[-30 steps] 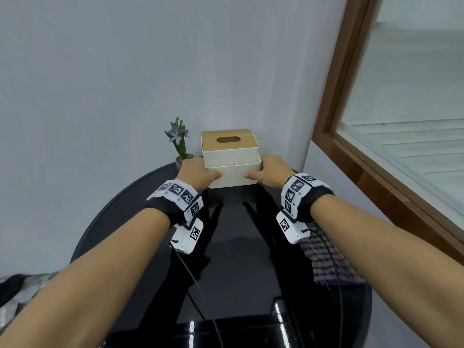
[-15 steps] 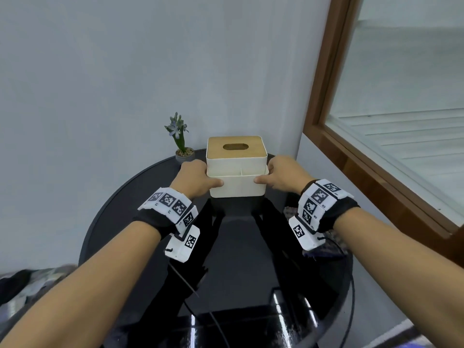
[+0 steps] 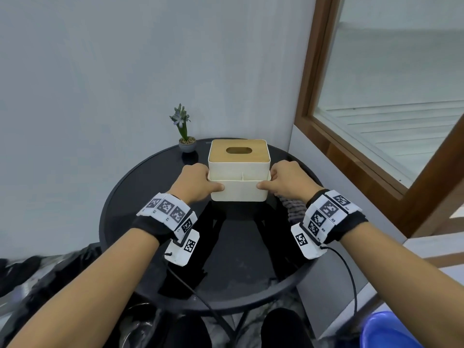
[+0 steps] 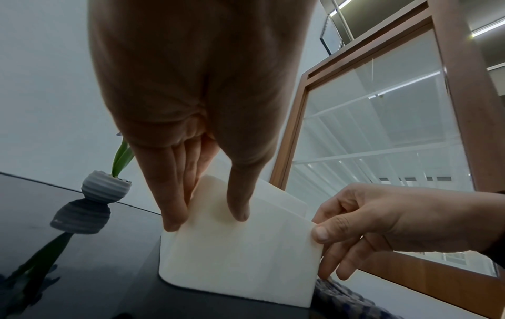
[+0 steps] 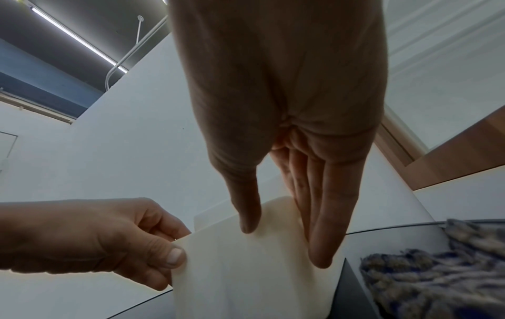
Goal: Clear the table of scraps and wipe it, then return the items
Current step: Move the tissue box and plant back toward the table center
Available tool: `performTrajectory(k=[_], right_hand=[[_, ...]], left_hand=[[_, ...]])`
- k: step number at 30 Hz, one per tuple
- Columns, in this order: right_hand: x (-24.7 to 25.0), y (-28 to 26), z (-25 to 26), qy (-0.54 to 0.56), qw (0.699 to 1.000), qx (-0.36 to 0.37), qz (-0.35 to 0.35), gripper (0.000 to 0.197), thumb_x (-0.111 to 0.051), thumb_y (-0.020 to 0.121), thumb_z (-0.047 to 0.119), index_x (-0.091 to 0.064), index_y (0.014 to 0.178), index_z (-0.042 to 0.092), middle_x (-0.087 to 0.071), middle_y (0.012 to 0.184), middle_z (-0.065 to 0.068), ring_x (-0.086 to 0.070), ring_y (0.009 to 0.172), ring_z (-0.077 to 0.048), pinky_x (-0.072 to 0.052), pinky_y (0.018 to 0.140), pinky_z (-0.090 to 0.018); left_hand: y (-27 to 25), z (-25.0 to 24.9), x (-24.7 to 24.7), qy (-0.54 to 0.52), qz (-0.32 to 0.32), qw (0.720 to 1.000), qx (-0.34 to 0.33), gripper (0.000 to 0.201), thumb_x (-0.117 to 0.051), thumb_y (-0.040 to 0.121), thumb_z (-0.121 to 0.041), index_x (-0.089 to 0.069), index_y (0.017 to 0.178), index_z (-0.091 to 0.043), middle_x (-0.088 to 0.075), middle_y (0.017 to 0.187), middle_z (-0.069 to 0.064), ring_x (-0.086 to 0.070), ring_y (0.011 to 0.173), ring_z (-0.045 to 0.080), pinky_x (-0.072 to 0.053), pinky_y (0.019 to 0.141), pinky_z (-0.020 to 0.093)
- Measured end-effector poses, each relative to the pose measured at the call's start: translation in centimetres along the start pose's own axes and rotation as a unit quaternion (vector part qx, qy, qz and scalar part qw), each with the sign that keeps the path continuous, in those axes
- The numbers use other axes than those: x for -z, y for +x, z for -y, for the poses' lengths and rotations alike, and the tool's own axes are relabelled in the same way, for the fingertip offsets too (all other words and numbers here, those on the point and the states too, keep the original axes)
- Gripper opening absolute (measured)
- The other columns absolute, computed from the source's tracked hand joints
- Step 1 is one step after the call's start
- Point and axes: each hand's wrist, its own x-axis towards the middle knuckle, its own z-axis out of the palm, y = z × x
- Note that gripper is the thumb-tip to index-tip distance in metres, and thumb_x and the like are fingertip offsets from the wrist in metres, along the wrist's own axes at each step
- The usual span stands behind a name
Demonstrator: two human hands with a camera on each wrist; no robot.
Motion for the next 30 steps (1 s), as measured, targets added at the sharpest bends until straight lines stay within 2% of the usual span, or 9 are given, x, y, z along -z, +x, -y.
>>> performTrajectory(k=[5, 11, 18, 23, 26, 30], right_hand=[[-0.1, -2.5, -0.1, 0.002, 1.000, -0.001, -0.007, 0.038, -0.073, 0.079, 0.041, -0.064, 0.091, 0.006, -0.070, 0.087, -0.009, -0.068, 0.077, -0.024, -0.059, 0.077, -0.044], [-0.2, -4.7, -0.1, 0.009, 1.000, 0.002, -0.012, 0.034, -0.072, 0.081, 0.039, -0.063, 0.098, 0.011, -0.068, 0.096, -0.005, -0.065, 0.086, -0.019, -0.057, 0.081, -0.039], [-0.6, -6.1, -0.2, 0.001, 1.000, -0.003, -0.020, 0.035, -0.071, 0.080, 0.042, -0.062, 0.099, 0.013, -0.068, 0.098, -0.003, -0.065, 0.087, -0.019, -0.057, 0.081, -0.038], [-0.6, -6.6, -0.1, 0.012, 1.000, -0.013, -0.014, 0.036, -0.071, 0.080, 0.041, -0.062, 0.102, 0.014, -0.068, 0.099, -0.002, -0.065, 0.087, -0.017, -0.056, 0.077, -0.032], [-0.7, -6.6, -0.2, 0.018, 1.000, -0.017, -0.009, 0.043, -0.073, 0.077, 0.046, -0.061, 0.104, 0.014, -0.068, 0.100, 0.000, -0.064, 0.087, -0.015, -0.057, 0.077, -0.031], [-0.9, -6.4, -0.3, 0.043, 0.999, -0.028, -0.011, 0.066, -0.073, 0.068, 0.059, -0.055, 0.115, 0.016, -0.064, 0.105, 0.002, -0.063, 0.093, -0.015, -0.056, 0.077, -0.032]], left_hand=[[-1.8, -0.3, -0.1, 0.002, 0.006, 1.000, 0.003, 0.040, -0.076, 0.078, -0.040, -0.067, 0.105, -0.012, -0.070, 0.100, 0.003, -0.064, 0.092, 0.018, -0.052, 0.081, 0.031], [-3.4, -0.7, -0.1, 0.004, 0.014, 1.000, 0.010, 0.041, -0.074, 0.080, -0.043, -0.068, 0.106, -0.013, -0.070, 0.100, 0.002, -0.063, 0.093, 0.017, -0.049, 0.077, 0.028], [-4.8, -0.8, -0.1, -0.014, 0.020, 1.000, 0.013, 0.042, -0.075, 0.080, -0.040, -0.066, 0.112, -0.015, -0.070, 0.104, 0.000, -0.064, 0.095, 0.016, -0.049, 0.079, 0.027], [-5.5, -0.9, -0.3, -0.024, 0.023, 0.999, 0.012, 0.045, -0.074, 0.081, -0.040, -0.064, 0.118, -0.016, -0.068, 0.106, -0.002, -0.061, 0.094, 0.014, -0.044, 0.077, 0.025], [-5.7, -0.9, -0.4, -0.047, 0.027, 0.999, 0.006, 0.051, -0.074, 0.082, -0.037, -0.057, 0.126, -0.018, -0.065, 0.114, -0.002, -0.058, 0.096, 0.012, -0.041, 0.079, 0.023], [-5.6, -1.0, -0.5, -0.073, 0.014, 0.997, 0.002, 0.064, -0.075, 0.080, -0.040, -0.050, 0.134, -0.018, -0.063, 0.123, -0.002, -0.057, 0.099, 0.012, -0.040, 0.077, 0.021]])
